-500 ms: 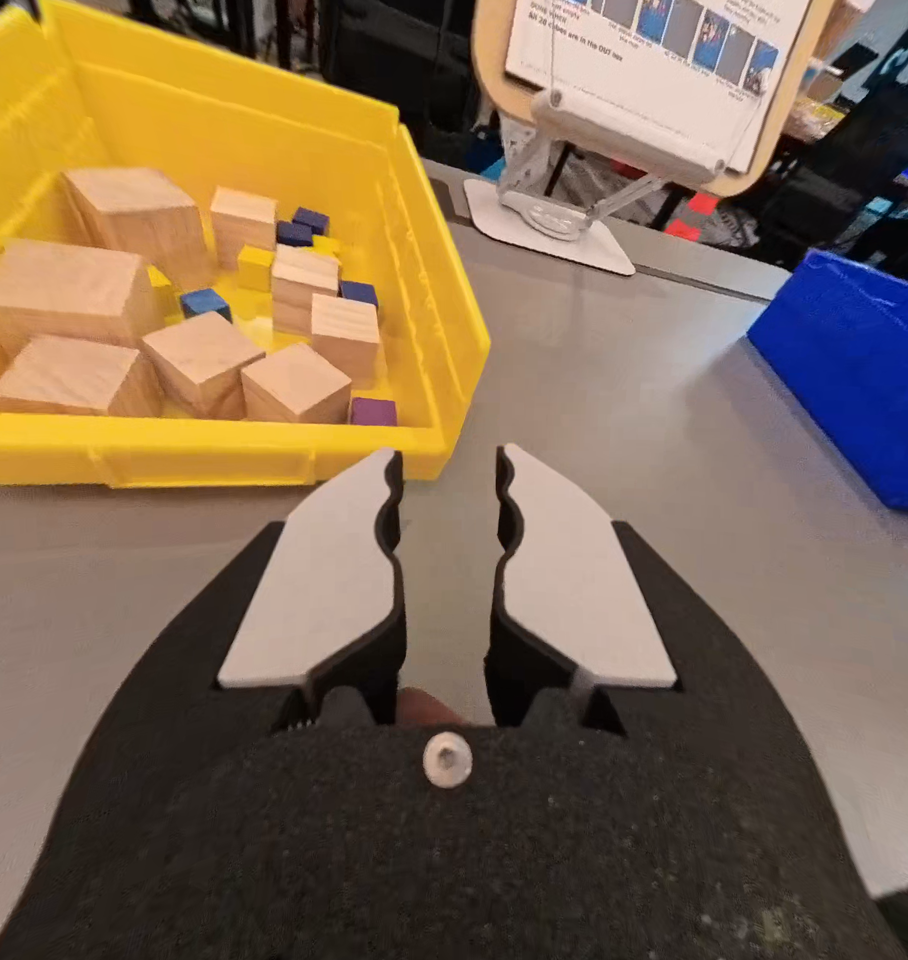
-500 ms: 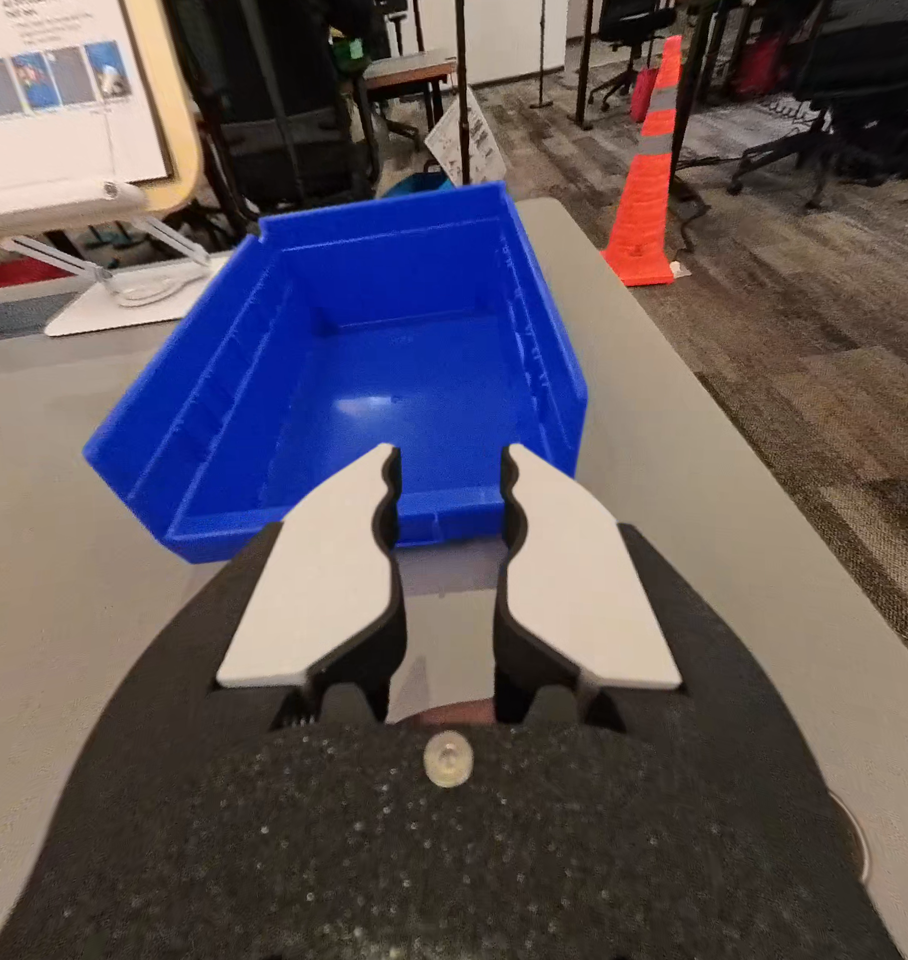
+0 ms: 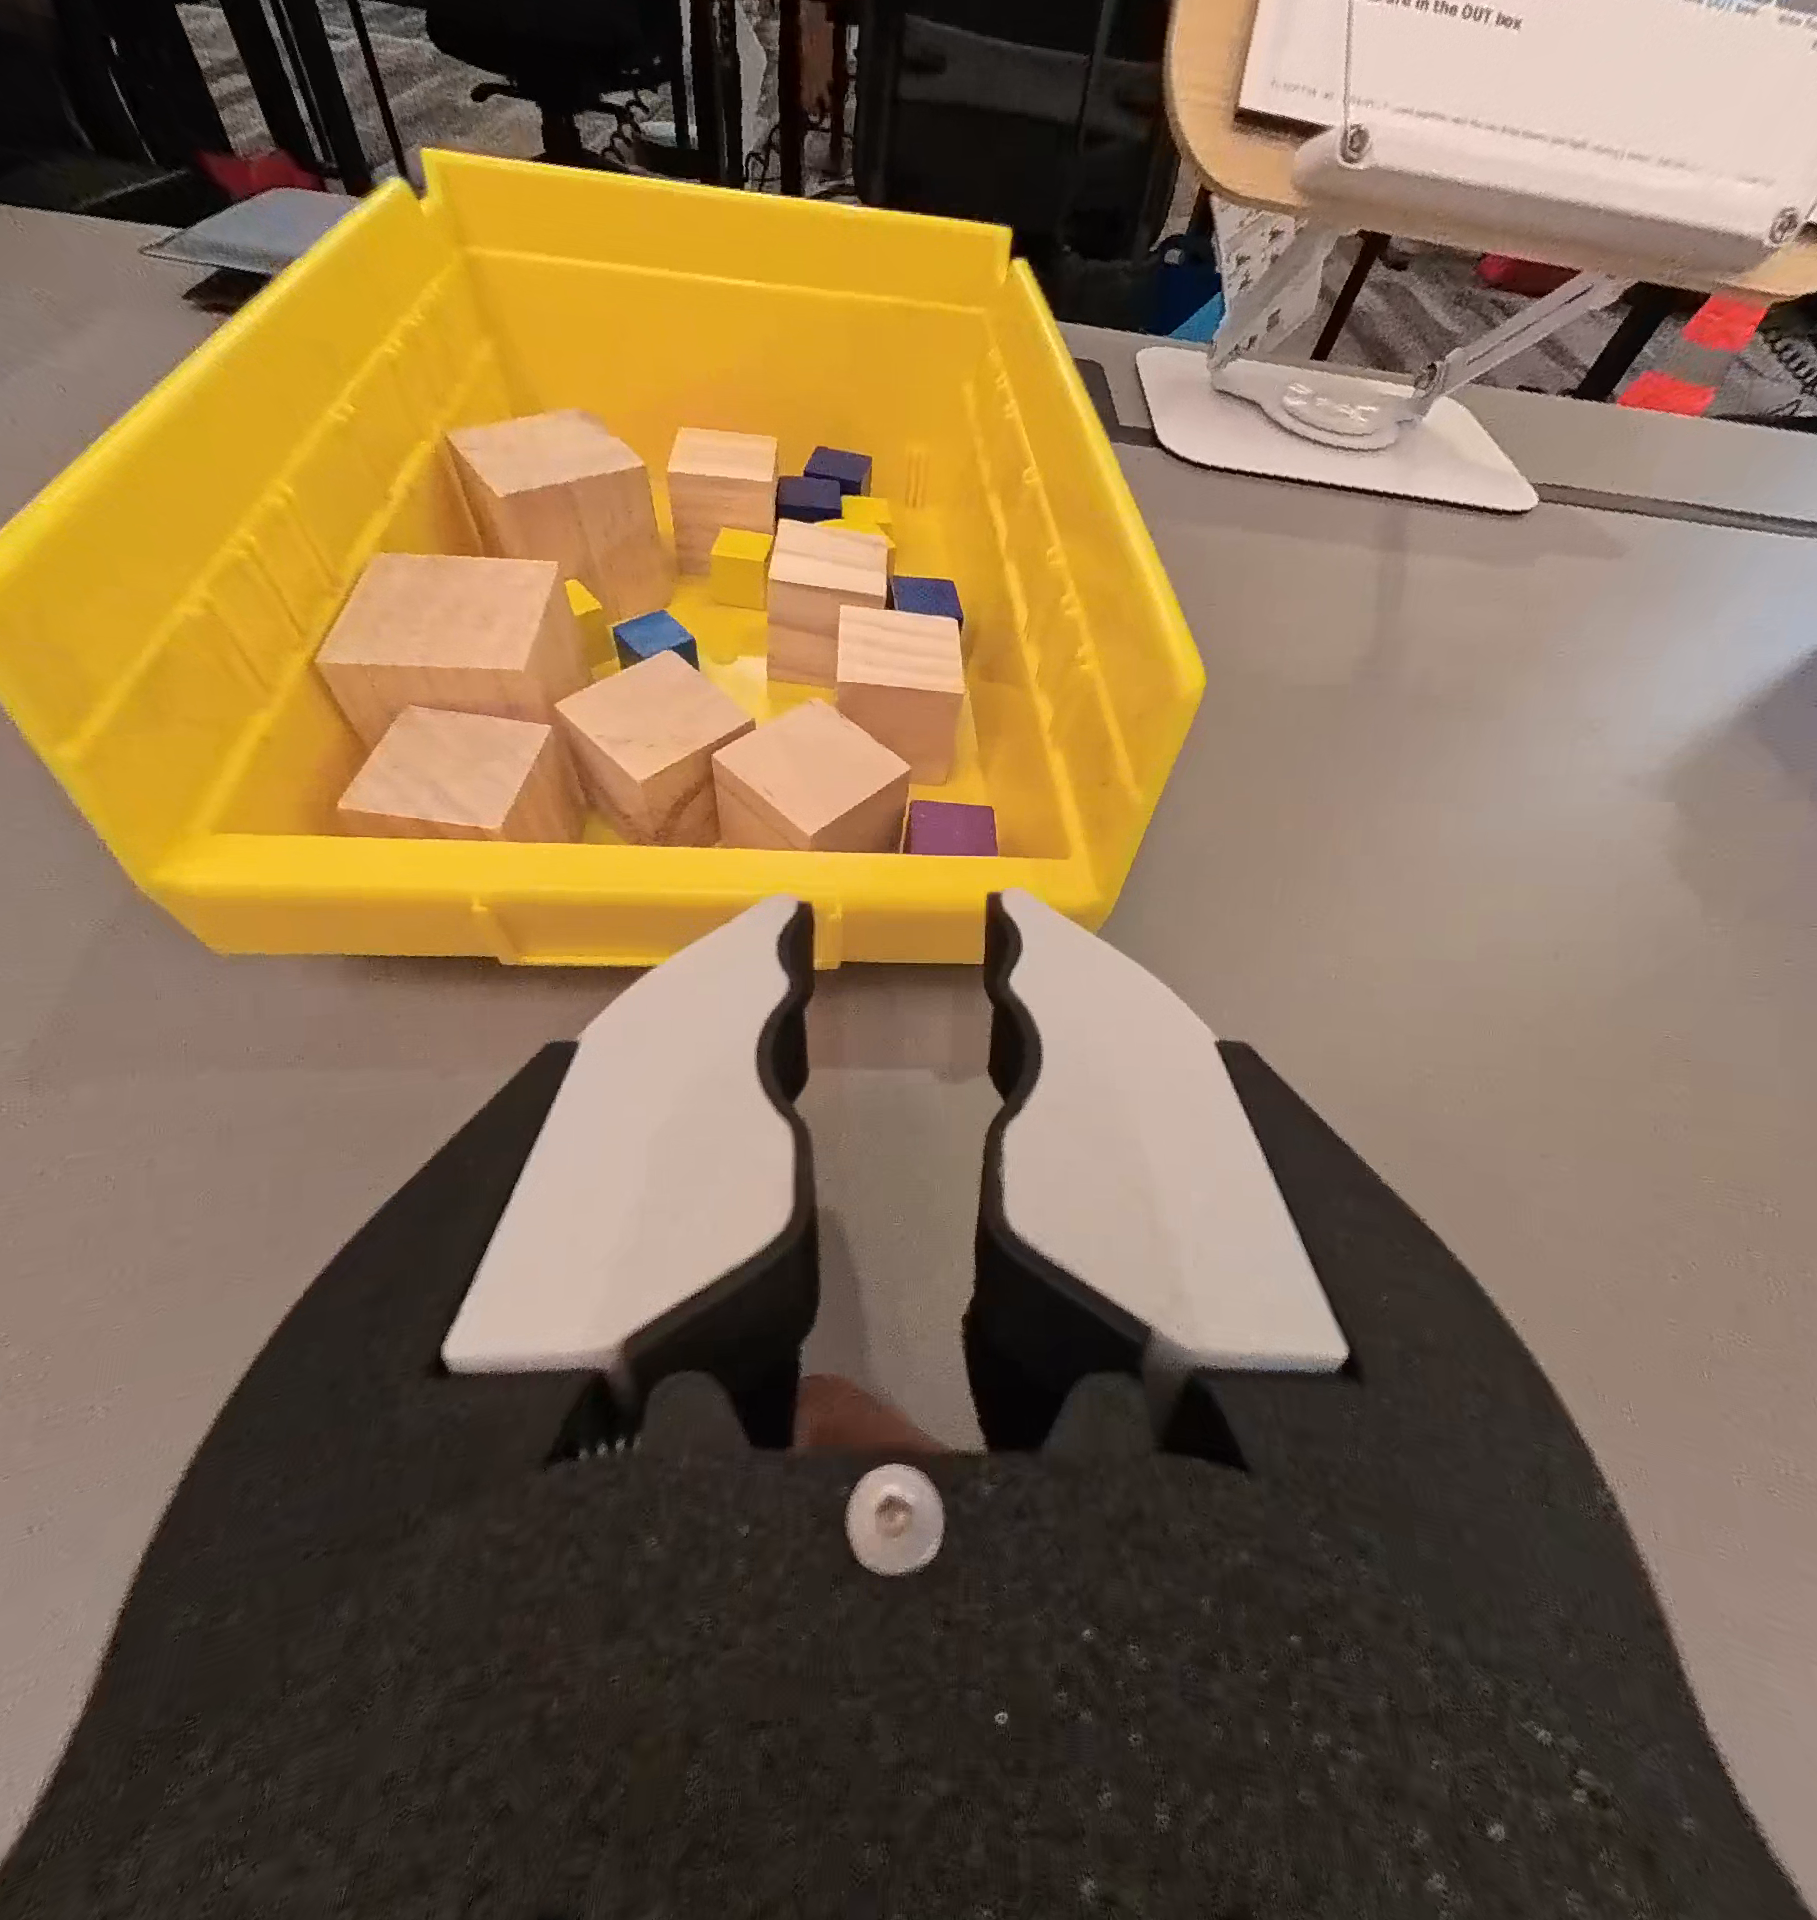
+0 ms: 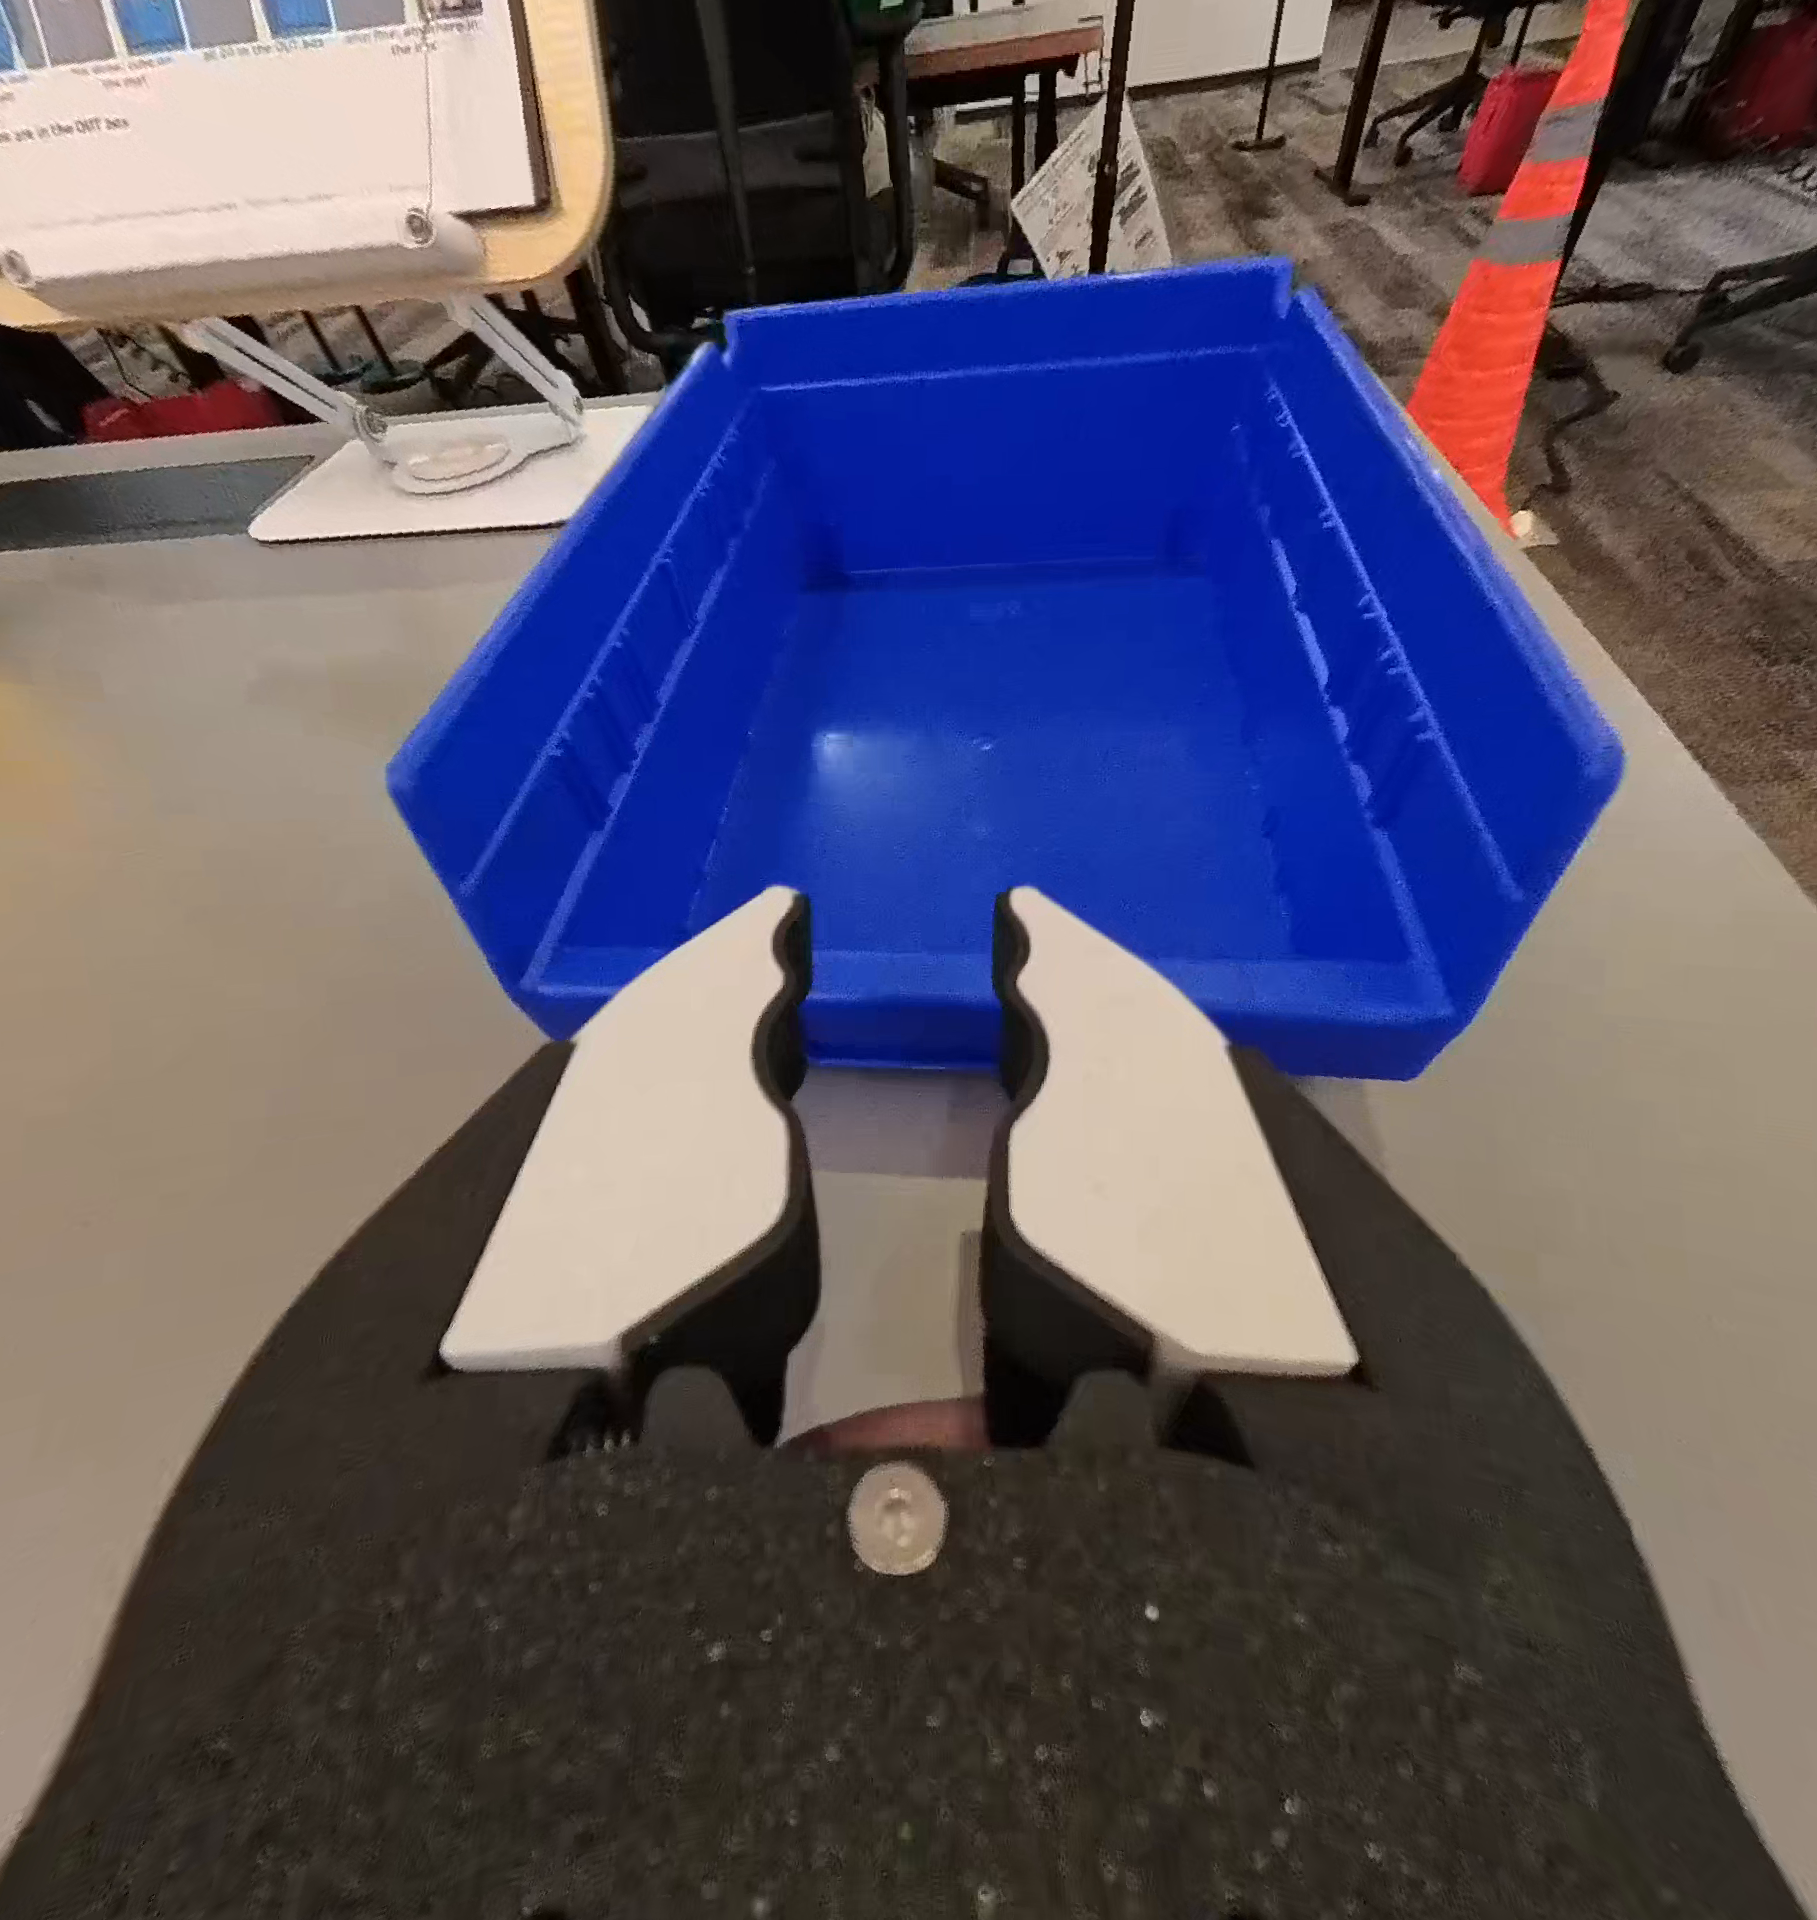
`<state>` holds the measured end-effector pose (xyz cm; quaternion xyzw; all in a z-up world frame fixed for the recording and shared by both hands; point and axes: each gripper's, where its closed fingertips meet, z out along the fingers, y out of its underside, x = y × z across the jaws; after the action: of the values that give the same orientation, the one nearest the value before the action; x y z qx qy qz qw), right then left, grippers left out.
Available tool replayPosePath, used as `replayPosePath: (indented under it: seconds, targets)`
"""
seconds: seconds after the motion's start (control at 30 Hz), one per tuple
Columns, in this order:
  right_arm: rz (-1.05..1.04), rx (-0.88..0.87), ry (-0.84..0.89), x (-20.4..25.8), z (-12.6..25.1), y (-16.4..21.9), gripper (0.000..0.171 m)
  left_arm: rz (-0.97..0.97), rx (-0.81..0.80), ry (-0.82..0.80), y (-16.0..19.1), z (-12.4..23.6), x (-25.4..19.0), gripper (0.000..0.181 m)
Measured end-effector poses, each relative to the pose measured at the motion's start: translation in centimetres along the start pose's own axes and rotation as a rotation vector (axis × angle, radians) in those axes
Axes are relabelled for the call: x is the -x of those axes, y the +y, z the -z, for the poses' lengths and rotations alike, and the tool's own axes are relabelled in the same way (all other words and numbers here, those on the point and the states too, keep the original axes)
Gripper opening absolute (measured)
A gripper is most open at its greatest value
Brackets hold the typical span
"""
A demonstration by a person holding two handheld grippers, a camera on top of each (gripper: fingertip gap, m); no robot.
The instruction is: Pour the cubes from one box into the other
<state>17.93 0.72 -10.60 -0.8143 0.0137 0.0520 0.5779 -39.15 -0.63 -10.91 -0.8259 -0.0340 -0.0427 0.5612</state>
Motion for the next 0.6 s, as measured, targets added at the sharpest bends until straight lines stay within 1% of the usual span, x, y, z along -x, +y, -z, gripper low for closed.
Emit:
replayPosePath:
  seconds: [0.1,0.4,0.6]
  targets:
    - [0.034,-0.002,0.007,0.3,-0.1,0.0,0.031,0.001,0.008,0.002,0.2,-0.2,0.3,0.030]
    - [0.030,0.004,-0.007,0.9,-0.2,0.3,0.030,0.007,0.006,-0.033,0.1,-0.3,1.8,0.030]
    - [0.025,0.016,-0.020,1.1,-0.4,0.5,0.030,0.020,-0.019,-0.090,-0.5,-0.1,3.9,0.030]
